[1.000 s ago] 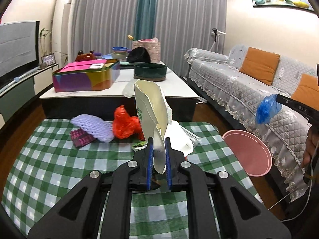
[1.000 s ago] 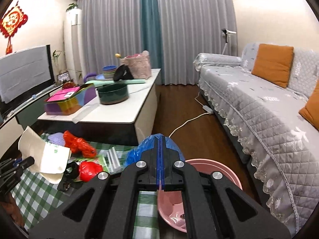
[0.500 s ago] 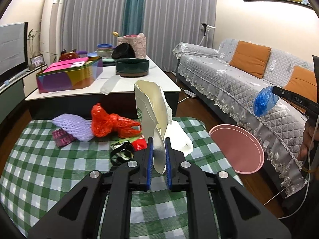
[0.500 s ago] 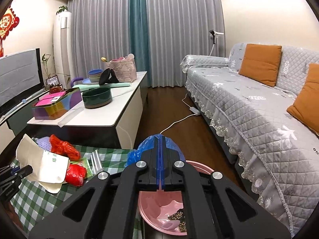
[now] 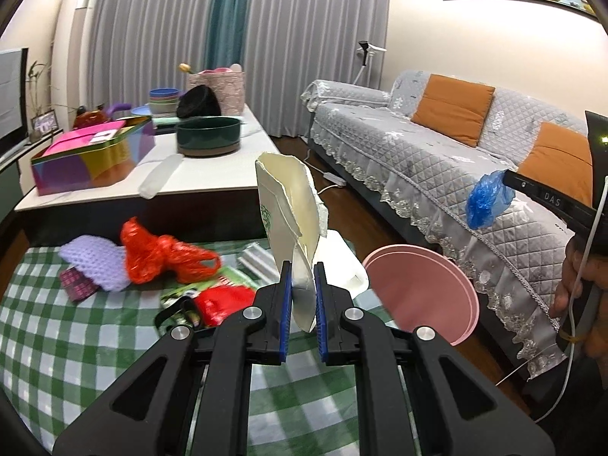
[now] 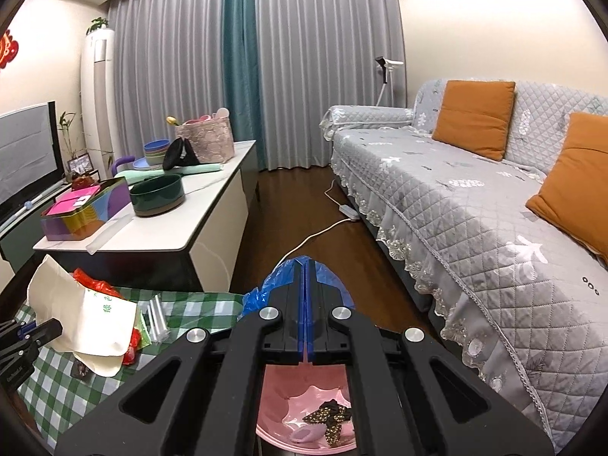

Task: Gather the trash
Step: 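Carry the blue bag and cream paper with both tools over the pink bin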

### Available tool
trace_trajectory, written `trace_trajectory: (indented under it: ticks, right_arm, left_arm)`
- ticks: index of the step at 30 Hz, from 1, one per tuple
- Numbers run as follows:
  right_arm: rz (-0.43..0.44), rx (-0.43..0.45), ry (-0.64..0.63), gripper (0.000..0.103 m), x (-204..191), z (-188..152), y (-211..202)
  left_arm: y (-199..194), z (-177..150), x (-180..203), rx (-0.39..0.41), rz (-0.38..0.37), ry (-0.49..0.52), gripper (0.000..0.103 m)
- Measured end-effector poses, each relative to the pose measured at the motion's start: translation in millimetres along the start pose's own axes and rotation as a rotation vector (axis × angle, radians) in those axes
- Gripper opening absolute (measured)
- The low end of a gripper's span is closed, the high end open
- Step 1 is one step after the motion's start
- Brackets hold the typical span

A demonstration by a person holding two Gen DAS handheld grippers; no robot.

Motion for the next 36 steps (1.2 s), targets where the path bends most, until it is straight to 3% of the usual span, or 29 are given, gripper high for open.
trace_trajectory:
  ticks: [19, 36]
  right_arm:
    - [-0.072, -0.017, 0.066, 0.001, 47, -2, 19]
    - [-0.086, -0.043, 0.09, 0.001, 65, -9, 35]
  left_arm:
    - [47, 23, 88, -0.015, -0.12, 0.09, 0.011]
    - [88, 13, 128, -0.071, -0.151, 0.132, 0.011]
Point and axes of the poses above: each gripper's, at about its wrist camera, not at the fingertips, and y roughly the way its jaws point, x to its right, z to its top, the point moved 6 cm from there along y, roughly the way its jaws point, and after that the axes turned 11 degrees about z, right-handed, at the moved point
